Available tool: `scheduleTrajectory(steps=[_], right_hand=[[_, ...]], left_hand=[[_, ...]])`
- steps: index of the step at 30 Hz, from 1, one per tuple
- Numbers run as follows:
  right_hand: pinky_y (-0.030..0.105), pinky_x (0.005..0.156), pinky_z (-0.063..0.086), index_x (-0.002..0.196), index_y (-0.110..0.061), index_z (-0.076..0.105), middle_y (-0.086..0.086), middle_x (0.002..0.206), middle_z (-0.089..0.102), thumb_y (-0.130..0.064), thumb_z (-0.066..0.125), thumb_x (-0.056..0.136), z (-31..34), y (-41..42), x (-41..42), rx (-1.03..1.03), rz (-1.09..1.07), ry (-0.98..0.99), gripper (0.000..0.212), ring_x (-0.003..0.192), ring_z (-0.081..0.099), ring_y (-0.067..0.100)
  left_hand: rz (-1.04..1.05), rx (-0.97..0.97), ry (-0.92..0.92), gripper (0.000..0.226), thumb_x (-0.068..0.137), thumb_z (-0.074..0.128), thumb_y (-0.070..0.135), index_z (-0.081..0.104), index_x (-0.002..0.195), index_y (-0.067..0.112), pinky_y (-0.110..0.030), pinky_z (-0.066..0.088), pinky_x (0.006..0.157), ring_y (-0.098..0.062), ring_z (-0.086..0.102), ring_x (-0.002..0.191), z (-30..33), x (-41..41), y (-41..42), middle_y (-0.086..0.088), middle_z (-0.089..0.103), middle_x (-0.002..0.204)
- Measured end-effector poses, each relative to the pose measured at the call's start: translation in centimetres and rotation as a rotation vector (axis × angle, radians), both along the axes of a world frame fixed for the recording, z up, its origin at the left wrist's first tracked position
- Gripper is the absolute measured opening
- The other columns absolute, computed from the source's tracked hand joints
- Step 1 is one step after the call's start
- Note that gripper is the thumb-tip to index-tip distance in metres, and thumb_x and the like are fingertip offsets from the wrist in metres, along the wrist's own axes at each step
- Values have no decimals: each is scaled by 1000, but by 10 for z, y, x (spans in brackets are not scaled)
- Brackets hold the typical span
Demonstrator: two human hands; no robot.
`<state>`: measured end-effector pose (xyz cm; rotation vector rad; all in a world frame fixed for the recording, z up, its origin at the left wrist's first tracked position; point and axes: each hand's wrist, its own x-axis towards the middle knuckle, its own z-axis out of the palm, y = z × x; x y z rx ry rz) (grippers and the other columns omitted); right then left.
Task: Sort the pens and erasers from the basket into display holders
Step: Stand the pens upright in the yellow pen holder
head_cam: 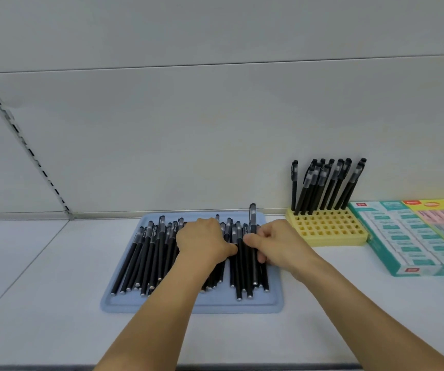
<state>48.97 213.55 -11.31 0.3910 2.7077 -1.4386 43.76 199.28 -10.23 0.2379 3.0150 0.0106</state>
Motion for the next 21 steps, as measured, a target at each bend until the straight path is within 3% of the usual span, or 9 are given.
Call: scheduleTrajectory(steps=[3,5,9,11,13,15,18,21], right_hand=[[22,41,43,65,-9,60,4,55,66,-26,64,92,11,20,11,-95,-47,98,32,43,57,11],[26,43,50,70,-7,61,6,58,68,-22,62,93,17,38,17,-154,-98,173,28,47,62,15],[41,60,61,76,-10,62,4,60,69,-20,61,94,20,87,27,-114,-297,367,21,54,67,16],[43,67,61,79,-16,63,1,61,70,-21,61,93,19,112,26,-32,-396,460,15,59,69,14],[48,72,59,82,-17,63,0,62,69,-20,60,93,18,130,21,30,-442,522,11,64,71,15],[51,75,58,85,-18,64,-3,65,69,-18,60,93,18,138,12,78,-439,545,9,68,71,16],[48,77,59,88,-20,65,-3,70,70,-15,59,93,16,141,-2,90,-395,537,9,69,71,14],[45,75,59,85,-15,63,-1,73,69,-16,58,95,13,141,-12,144,-346,490,11,68,70,10]], left_hand=[[-17,-9,122,33,86,58,32,38,64,18,-22,27,45,-12,39,54,-5,2,0,4,43,64],[-23,-28,163,28,90,53,19,39,65,16,-22,26,46,-11,40,55,-10,3,-3,4,43,65],[5,55,217,21,101,42,25,58,92,14,-28,36,59,-21,53,76,-12,0,-13,-2,57,85],[28,244,236,30,103,38,32,57,95,12,-32,40,61,-23,54,77,-8,-3,-15,-3,58,85],[0,566,223,32,103,38,33,58,92,11,-38,47,65,-26,58,77,-3,-1,-11,-5,62,83],[13,955,149,28,103,42,30,61,90,15,-31,48,64,-20,63,77,4,6,1,1,68,79],[54,1453,-119,21,103,46,23,64,97,14,-21,53,61,-14,69,69,14,20,20,1,72,74],[52,1609,-275,22,103,45,21,63,103,9,-29,59,65,-17,69,67,15,28,30,-3,72,75]])
